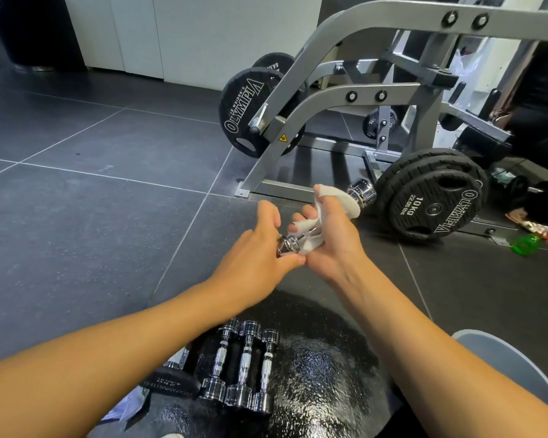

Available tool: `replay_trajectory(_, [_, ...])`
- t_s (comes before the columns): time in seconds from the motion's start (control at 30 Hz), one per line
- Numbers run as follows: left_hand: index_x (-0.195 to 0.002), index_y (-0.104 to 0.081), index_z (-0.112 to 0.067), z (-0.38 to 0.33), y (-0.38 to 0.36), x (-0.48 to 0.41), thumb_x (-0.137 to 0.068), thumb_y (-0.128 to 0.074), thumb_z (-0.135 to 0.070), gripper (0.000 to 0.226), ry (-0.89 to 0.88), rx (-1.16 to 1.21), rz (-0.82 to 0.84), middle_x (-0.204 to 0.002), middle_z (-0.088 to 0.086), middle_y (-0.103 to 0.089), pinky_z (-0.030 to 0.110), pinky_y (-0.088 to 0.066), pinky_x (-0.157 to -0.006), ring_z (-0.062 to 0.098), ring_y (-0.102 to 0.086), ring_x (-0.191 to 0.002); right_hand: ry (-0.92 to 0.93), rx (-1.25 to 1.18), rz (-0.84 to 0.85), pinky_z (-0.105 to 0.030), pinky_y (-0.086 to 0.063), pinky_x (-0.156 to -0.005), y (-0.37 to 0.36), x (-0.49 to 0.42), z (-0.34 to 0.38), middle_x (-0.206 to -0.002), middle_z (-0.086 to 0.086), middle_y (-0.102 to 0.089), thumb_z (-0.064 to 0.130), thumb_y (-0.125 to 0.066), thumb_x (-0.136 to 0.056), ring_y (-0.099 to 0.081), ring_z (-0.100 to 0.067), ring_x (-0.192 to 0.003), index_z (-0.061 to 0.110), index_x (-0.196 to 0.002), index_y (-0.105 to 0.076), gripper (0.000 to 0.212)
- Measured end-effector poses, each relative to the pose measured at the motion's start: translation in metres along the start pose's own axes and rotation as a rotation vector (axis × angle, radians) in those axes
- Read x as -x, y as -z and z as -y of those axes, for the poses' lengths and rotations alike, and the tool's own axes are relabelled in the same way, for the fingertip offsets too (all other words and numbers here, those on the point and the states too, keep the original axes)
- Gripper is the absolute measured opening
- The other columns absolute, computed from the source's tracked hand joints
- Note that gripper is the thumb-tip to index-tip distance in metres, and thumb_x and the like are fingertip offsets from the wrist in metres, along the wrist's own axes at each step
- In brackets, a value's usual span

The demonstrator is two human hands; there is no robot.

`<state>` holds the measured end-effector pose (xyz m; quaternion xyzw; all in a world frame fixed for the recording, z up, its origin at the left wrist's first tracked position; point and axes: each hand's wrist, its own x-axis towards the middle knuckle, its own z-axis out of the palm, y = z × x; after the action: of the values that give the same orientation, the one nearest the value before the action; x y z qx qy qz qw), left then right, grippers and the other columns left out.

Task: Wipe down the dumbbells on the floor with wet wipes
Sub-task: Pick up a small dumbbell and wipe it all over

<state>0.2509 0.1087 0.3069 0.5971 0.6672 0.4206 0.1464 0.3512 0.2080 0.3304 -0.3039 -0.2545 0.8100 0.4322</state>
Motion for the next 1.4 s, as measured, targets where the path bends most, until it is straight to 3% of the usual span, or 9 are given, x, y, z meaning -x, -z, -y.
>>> replay_trajectory(0.1, [-0.101,-0.027,-0.028,0.009,0.011,-0.009,-0.075,-0.087,-0.041,0.067,0.054,0.065,0.061,-0.087,-0.004,-0.06,0.044,-0.053,-0.07,0.023,-0.062,-0.075,-0.019,-0.064,0.035,-0.025,-0.041,-0.048,-0.002,0.0,0.001,-0.052,0.004,-0.035,0.024,-0.062,-0.097,-0.036,-0.012,-0.046,0.019,-0.074,-0.047,0.028])
replay_trajectory(0.27, [-0.108,-0.029,-0.022,0.003,0.019,-0.011,-0.084,-0.072,-0.04,0.053,0.329,0.748,0.381,-0.082,0.022,-0.07,0.051,-0.056,-0.076,0.04,-0.066,-0.071,-0.093,-0.252,0.258,-0.022,-0.022,-0.043,0.012,-0.002,0.013,-0.041,0.008,-0.025,0.024,-0.046,-0.092,-0.022,-0.01,-0.038,0.02,-0.043,-0.042,0.049])
replay_trajectory(0.43, [-0.114,-0.043,-0.012,-0.005,0.025,-0.006,-0.097,-0.056,-0.041,0.037,0.457,1.039,0.512,-0.087,0.027,-0.065,0.039,-0.054,-0.064,0.032,-0.063,-0.067,-0.079,-0.351,0.433,-0.021,-0.025,-0.039,0.014,0.001,0.02,-0.037,0.008,-0.03,0.024,-0.043,-0.092,-0.028,-0.009,-0.033,0.027,-0.05,-0.024,0.046])
replay_trajectory(0.73, [-0.115,-0.024,-0.027,-0.017,0.024,-0.01,-0.082,-0.083,-0.031,0.068,-0.276,-0.347,0.092,-0.097,-0.004,-0.05,0.034,-0.042,-0.066,0.023,-0.056,-0.082,-0.008,-0.382,0.068,-0.025,-0.03,-0.043,0.007,0.0,0.005,-0.049,0.006,-0.023,0.02,-0.052,-0.088,-0.022,-0.013,-0.043,0.021,-0.054,-0.031,0.04])
replay_trajectory(0.9, [-0.109,-0.03,-0.022,-0.013,0.022,-0.015,-0.083,-0.08,-0.04,0.059,0.272,0.479,0.282,-0.087,0.016,-0.072,0.044,-0.058,-0.073,0.036,-0.069,-0.071,-0.014,-0.346,0.164,-0.021,-0.02,-0.039,0.014,-0.001,0.014,-0.041,0.008,-0.024,0.017,-0.051,-0.08,-0.021,-0.009,-0.035,0.023,-0.049,-0.028,0.039])
replay_trajectory(1.1, [-0.108,-0.05,-0.012,-0.012,0.012,-0.015,-0.108,-0.036,-0.045,0.036,0.641,1.128,0.495,-0.073,0.012,-0.055,0.029,-0.038,-0.051,0.017,-0.038,-0.051,-0.036,-0.389,0.317,-0.021,-0.022,-0.04,0.015,-0.003,0.02,-0.038,0.008,-0.027,0.019,-0.048,-0.08,-0.025,-0.01,-0.033,0.023,-0.045,-0.029,0.041])
replay_trajectory(1.2, [-0.115,-0.037,-0.024,-0.006,0.005,-0.015,-0.104,-0.051,-0.045,0.027,0.382,0.712,0.295,-0.08,0.019,-0.067,0.039,-0.046,-0.061,0.029,-0.056,-0.061,-0.016,-0.382,0.248,-0.022,-0.023,-0.04,0.019,-0.006,0.018,-0.04,0.008,-0.026,0.02,-0.047,-0.086,-0.024,-0.01,-0.034,0.024,-0.05,-0.027,0.041])
replay_trajectory(1.33, [-0.12,-0.026,-0.039,0.003,0.009,-0.01,-0.082,-0.083,-0.032,0.07,-0.268,-0.141,0.161,-0.097,-0.003,-0.054,0.036,-0.048,-0.071,0.019,-0.054,-0.077,0.014,-0.329,0.096,-0.023,-0.025,-0.043,0.021,-0.01,0.016,-0.045,0.008,-0.025,0.016,-0.053,-0.081,-0.023,-0.011,-0.039,0.024,-0.054,-0.028,0.037])
replay_trajectory(1.4, [-0.124,-0.027,-0.034,-0.001,0.013,-0.014,-0.079,-0.086,-0.029,0.074,-0.409,-0.335,0.094,-0.1,-0.01,-0.05,0.032,-0.044,-0.072,0.016,-0.052,-0.085,0.024,-0.343,0.047,-0.024,-0.026,-0.044,0.019,-0.009,0.015,-0.048,0.008,-0.023,0.014,-0.056,-0.075,-0.022,-0.011,-0.041,0.023,-0.053,-0.029,0.036])
